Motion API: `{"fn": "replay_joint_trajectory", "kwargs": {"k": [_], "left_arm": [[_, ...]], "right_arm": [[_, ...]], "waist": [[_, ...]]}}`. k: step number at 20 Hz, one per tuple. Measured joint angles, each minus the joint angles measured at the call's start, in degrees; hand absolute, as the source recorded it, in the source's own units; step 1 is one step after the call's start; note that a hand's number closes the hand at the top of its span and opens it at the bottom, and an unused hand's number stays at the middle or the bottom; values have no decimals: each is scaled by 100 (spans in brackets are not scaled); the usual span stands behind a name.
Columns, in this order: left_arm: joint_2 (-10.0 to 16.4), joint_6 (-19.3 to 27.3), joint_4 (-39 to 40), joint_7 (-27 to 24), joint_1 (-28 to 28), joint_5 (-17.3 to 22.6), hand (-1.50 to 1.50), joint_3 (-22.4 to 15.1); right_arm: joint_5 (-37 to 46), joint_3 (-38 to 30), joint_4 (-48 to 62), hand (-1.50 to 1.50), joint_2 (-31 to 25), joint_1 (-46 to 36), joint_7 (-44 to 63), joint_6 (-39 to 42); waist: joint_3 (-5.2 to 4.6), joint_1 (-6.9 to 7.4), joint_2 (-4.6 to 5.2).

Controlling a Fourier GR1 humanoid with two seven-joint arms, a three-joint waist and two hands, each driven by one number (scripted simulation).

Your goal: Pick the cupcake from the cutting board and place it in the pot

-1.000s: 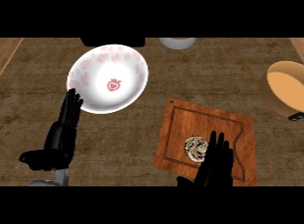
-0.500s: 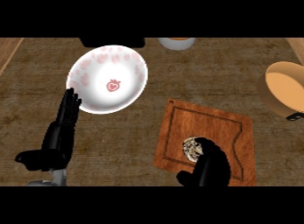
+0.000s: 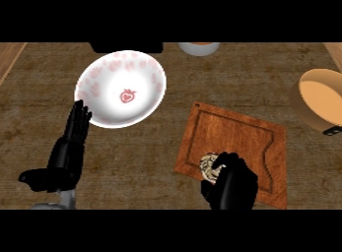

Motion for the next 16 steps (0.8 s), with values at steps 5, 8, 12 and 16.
{"fn": "replay_joint_trajectory", "kwargs": {"k": [5,8,12,16], "left_arm": [[-9,-92,35,25,-189,-26,0,-75],[-71,-72,22,44,-241,-71,0,-157],[-58,-64,-26,120,-260,-93,0,-156],[-56,-89,14,78,-188,-58,0,-93]], "right_arm": [[-1476,-709,542,150,-13,-1197,-821,840],[-2253,-1287,929,150,-115,-2058,-1306,1597],[-2824,-2070,1773,150,-324,-3520,-1817,2200],[-2792,-2468,2561,150,-442,-4733,-2069,2163]], "waist": [[5,256,116],[11,358,152],[14,343,129],[12,279,102]]}}
